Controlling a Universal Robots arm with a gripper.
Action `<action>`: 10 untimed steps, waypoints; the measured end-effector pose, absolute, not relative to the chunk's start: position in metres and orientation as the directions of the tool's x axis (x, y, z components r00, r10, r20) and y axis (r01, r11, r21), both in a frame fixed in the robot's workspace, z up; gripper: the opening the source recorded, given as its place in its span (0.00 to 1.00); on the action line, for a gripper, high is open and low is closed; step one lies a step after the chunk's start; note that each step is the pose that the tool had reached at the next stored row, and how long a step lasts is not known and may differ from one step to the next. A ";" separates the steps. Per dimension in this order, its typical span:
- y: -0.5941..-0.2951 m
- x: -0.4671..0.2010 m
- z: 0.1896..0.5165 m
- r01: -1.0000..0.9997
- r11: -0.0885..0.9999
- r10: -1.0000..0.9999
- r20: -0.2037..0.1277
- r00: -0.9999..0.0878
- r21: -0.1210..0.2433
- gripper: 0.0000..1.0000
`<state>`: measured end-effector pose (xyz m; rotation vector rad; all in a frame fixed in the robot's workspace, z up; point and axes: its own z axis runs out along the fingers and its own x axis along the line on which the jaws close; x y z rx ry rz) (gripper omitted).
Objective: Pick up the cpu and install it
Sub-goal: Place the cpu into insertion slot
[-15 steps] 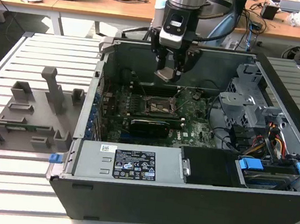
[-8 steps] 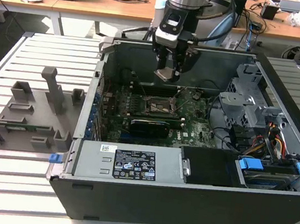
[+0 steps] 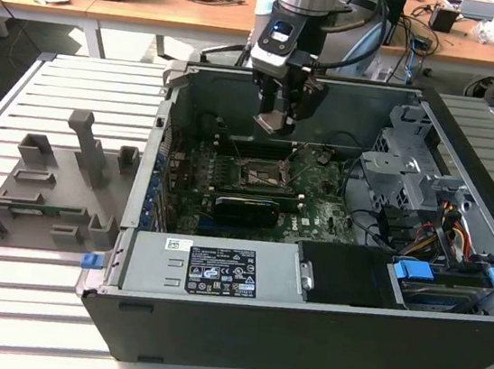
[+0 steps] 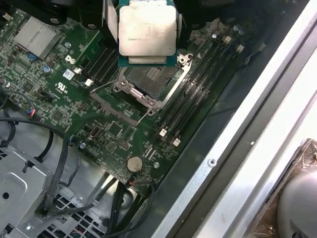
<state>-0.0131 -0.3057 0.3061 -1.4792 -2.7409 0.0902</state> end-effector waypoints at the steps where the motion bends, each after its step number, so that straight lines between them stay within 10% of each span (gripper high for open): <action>1: -0.306 -0.013 0.306 0.841 0.537 0.843 -0.005 -0.538 -0.063 0.55; 10: -0.306 -0.013 0.306 0.894 0.444 0.895 -0.005 -0.445 -0.063 0.55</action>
